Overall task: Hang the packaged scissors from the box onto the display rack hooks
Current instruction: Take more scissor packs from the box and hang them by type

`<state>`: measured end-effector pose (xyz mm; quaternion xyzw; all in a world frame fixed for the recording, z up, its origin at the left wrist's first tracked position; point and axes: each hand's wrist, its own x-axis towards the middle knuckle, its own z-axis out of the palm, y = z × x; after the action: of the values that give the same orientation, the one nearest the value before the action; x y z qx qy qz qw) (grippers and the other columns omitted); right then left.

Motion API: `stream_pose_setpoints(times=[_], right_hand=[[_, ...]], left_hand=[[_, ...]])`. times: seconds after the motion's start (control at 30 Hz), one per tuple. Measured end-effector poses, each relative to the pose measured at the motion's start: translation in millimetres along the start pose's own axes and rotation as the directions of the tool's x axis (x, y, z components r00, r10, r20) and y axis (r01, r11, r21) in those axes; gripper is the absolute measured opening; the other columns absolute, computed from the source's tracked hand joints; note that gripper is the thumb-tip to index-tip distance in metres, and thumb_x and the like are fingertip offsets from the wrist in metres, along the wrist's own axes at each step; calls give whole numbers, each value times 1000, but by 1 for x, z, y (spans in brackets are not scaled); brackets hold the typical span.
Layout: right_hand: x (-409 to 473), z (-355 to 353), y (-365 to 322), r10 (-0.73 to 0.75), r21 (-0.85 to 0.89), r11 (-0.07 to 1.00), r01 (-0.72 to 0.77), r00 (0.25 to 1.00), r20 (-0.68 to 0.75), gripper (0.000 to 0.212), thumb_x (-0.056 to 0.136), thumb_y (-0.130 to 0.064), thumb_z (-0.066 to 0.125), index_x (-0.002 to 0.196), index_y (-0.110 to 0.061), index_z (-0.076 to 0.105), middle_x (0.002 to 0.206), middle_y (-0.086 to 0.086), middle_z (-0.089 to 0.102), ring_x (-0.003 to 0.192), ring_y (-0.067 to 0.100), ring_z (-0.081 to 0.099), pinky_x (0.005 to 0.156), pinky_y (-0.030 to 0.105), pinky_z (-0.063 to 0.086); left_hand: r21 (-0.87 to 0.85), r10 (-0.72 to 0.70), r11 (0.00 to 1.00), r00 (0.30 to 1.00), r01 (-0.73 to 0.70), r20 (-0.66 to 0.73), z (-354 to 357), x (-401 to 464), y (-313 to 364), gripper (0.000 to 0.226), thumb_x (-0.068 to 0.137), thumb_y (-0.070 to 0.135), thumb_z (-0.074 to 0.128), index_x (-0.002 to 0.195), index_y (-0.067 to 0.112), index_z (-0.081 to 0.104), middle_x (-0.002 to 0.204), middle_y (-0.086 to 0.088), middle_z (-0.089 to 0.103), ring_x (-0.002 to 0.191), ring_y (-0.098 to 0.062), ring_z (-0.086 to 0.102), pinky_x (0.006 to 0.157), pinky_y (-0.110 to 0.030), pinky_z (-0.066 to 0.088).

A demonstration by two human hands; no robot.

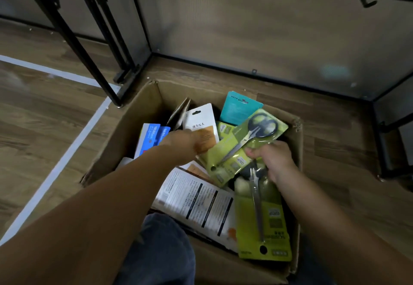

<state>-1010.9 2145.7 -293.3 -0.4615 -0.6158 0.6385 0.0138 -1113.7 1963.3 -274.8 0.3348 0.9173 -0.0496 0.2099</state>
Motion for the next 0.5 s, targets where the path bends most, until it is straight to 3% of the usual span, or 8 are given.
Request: stream_pose_setpoints(times=[0.07,0.13,0.23,0.3,0.37,0.43,0.5], right_hand=[[-9,-4,-12,-93,15,996,93,996,-1,19,66,7,75,82,-1,68,75,4,69,68,19,62,62,25,48],[-19,-7,-24,-191,2,982,191,982,12,18,68,8,73,71,-9,68,62,-8,67,56,8,62,55,20,47],[-35,-15,-42,-289,15,957,288,957,23,27,68,9,72,62,-17,66,60,-10,67,60,10,65,57,21,50],[-46,-20,-58,-353,30,935,352,934,51,28,67,9,73,63,-17,67,62,-8,69,62,11,66,60,24,51],[-54,-24,-77,-416,58,909,413,904,92,29,64,10,73,63,-18,69,60,-8,69,58,6,65,54,19,50],[-58,-26,-95,-450,70,893,444,884,126,26,64,11,73,65,-16,70,60,-7,69,57,8,63,50,19,48],[-56,-26,-111,-440,110,897,428,887,137,22,64,12,72,72,-9,70,60,-6,69,58,10,62,54,21,48]], left_hand=[[-81,-35,996,999,34,-6,-4,-1,0,32,93,17,49,123,12,56,122,-13,57,112,-29,55,89,-33,44],[-299,-116,950,992,94,-55,-8,-1,0,35,90,14,53,124,10,56,123,-13,58,112,-29,55,90,-32,43],[-686,-199,727,966,31,-167,-25,-3,-1,65,83,13,67,142,15,39,139,-10,47,127,-26,43,96,-28,37],[-760,-139,649,979,-23,-148,-41,0,-3,95,76,12,74,151,26,17,151,-10,29,140,-26,23,103,-28,29],[-756,-72,654,996,6,-55,-56,3,-2,101,75,3,68,151,36,10,156,-12,14,145,-26,13,111,-35,30],[-802,29,597,999,-29,-15,-70,3,4,87,76,-12,54,148,29,29,154,-10,27,141,-20,26,109,-34,36],[-893,104,439,993,-98,-58,-85,2,10,76,75,-25,39,139,15,44,144,-5,44,125,-10,50,100,-22,42]])
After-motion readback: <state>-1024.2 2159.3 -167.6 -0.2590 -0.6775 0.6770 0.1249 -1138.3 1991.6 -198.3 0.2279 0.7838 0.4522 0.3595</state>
